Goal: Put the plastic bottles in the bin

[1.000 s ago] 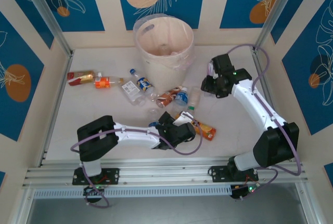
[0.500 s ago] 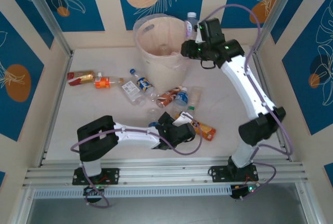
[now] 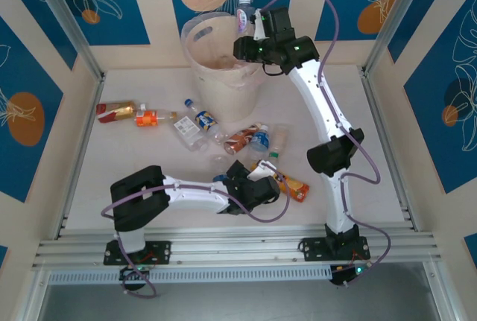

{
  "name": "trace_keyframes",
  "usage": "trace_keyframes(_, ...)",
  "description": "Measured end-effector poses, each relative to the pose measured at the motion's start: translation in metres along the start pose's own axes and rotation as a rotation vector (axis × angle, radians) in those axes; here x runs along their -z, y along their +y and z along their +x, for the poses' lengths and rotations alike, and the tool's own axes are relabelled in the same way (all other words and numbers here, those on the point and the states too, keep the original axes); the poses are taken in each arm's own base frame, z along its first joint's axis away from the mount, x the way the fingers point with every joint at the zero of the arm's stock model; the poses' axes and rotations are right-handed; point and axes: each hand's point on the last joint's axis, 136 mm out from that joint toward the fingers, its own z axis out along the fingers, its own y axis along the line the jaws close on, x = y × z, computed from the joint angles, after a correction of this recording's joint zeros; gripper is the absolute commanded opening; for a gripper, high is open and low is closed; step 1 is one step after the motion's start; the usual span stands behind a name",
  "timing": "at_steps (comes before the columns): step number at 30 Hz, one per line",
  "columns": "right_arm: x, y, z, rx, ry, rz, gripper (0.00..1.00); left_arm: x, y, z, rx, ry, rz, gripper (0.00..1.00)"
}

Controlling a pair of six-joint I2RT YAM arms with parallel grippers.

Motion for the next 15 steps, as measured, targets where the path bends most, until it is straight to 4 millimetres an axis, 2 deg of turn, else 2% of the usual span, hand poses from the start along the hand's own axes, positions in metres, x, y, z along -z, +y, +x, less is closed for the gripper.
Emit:
trace_keyframes(7, -0.007, 0.006, -0.003, 0.031, -0.012, -0.041, 0.44, 0.000, 0.000, 0.000, -0.004, 0.000, 0.000, 0.99)
trace_keyframes(15, -0.044, 0.001, -0.003, 0.082, -0.027, -0.059, 0.46, 0.000, 0.000, 0.000, -0.007, 0.000, 0.000, 0.99)
